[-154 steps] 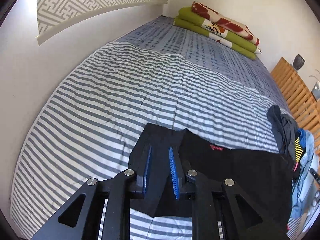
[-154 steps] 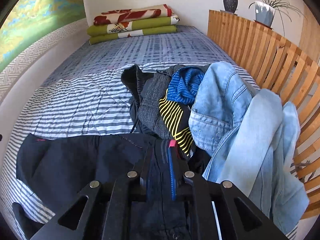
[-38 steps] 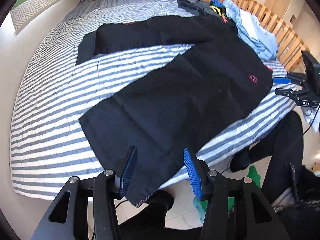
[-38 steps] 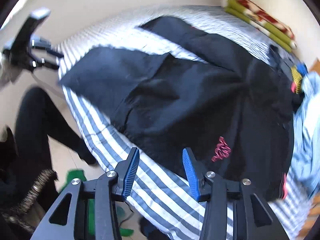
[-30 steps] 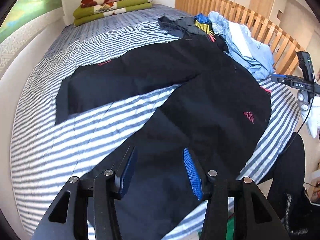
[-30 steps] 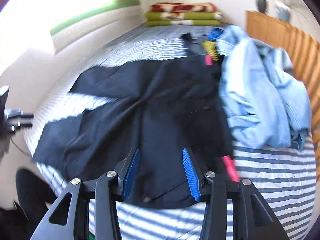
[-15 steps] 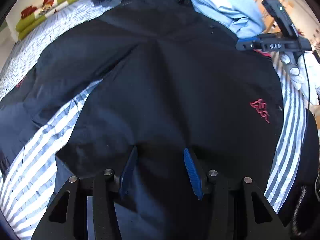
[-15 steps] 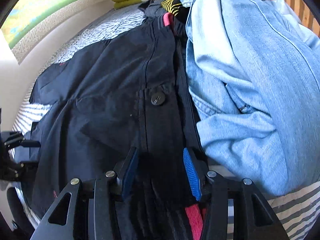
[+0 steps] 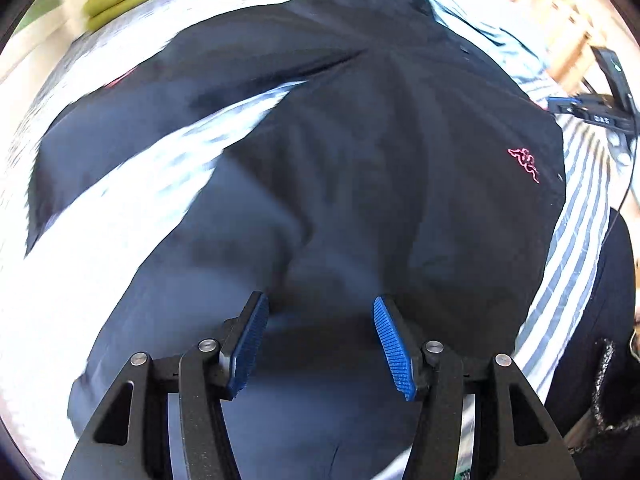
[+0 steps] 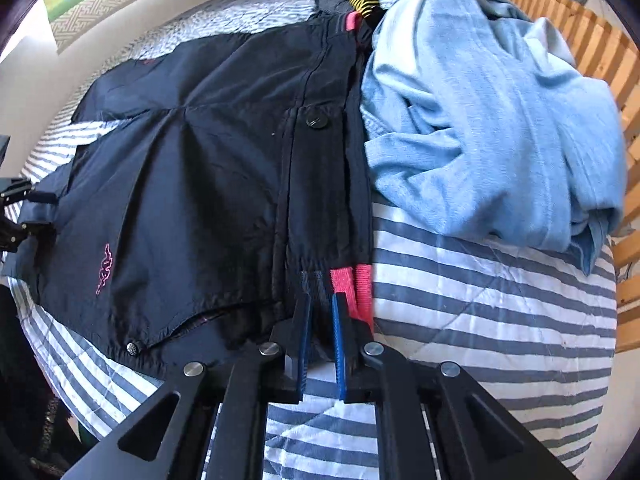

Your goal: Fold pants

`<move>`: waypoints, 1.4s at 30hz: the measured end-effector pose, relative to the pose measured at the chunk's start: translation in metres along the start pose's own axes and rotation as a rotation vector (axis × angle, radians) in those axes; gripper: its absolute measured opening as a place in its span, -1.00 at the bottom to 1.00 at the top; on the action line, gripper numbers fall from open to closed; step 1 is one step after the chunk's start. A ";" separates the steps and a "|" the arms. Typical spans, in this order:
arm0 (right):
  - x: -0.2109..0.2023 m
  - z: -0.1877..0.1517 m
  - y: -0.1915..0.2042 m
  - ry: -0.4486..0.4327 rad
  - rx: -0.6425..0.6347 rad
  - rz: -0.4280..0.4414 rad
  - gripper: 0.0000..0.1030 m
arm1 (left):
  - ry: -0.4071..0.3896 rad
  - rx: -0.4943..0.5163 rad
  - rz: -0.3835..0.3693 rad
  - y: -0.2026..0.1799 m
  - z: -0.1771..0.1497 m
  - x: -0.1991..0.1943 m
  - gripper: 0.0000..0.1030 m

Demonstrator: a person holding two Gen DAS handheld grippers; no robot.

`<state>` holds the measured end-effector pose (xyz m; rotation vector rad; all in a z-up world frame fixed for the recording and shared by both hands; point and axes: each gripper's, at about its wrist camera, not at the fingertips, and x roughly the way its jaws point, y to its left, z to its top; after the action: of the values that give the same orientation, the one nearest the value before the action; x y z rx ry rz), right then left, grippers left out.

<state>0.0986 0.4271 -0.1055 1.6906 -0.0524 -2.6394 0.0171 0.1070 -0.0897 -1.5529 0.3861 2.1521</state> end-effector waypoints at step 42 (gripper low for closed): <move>0.095 0.176 0.030 0.040 -0.085 -0.051 -0.71 | -0.081 0.233 0.056 -0.009 0.018 0.007 0.58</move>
<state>-0.1011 0.3994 -0.1177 1.7401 0.1031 -2.6009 0.0051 0.1247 -0.0898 -1.3366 0.6346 2.1176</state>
